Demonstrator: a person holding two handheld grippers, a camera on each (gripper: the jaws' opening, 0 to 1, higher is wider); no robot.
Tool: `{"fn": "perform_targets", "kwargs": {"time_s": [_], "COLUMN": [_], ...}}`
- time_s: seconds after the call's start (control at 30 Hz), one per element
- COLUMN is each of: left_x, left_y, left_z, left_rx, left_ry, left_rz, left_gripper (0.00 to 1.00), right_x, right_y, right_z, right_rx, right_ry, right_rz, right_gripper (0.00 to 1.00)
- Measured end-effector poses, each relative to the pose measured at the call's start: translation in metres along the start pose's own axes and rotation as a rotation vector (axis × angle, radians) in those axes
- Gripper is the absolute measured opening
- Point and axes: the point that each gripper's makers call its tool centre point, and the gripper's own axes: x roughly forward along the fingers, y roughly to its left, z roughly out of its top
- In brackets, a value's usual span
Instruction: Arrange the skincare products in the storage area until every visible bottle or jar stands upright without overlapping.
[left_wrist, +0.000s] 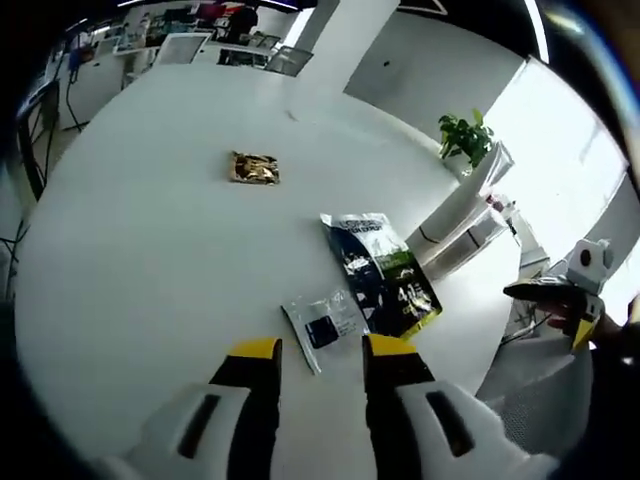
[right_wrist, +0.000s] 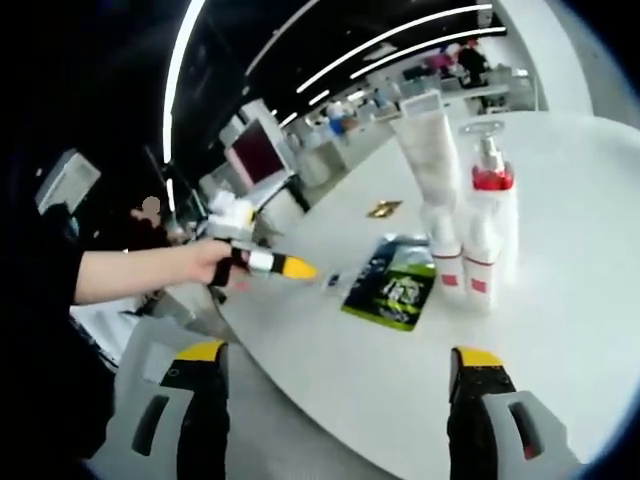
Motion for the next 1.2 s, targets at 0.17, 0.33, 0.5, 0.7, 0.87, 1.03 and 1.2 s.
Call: {"fn": "perform_targets", "kwargs": {"time_s": [0.17,0.33,0.5,0.7,0.87,1.03,1.2], "left_x": [-0.010,-0.025,-0.047,-0.073,-0.088,-0.097,-0.103], "left_y": [-0.024,-0.038,-0.047,-0.054,-0.056,-0.049,-0.054], "left_z": [-0.014,-0.034,-0.038,-0.041,-0.040,-0.040,-0.038], "left_rx": [-0.013,-0.018,-0.032,0.001,0.042,0.072,0.074], "left_ry": [-0.011,-0.001,-0.041,-0.054,-0.096,-0.127,-0.151], "left_rz": [-0.051,-0.060,-0.040,-0.014,0.053,0.148,0.144], "left_gripper": [0.45,0.55,0.68,0.77,0.82,0.92,0.94], "right_x": [-0.001,-0.002,-0.006,-0.011,-0.015,-0.028,-0.040], "right_y": [0.002,0.003,-0.001,-0.003,-0.001,-0.002,-0.013], "right_z": [0.000,0.001,0.004,0.007,0.010,0.019,0.017], "right_rx": [-0.009,-0.023,-0.042,-0.031,-0.045,-0.113,-0.168], "right_ry": [0.001,-0.003,-0.018,-0.040,-0.050,-0.073,-0.056], "right_rz": [0.003,0.000,-0.027,-0.037,-0.040,-0.076,-0.111], "right_gripper": [0.94,0.94,0.97,0.98,0.99,0.99,0.99]}}
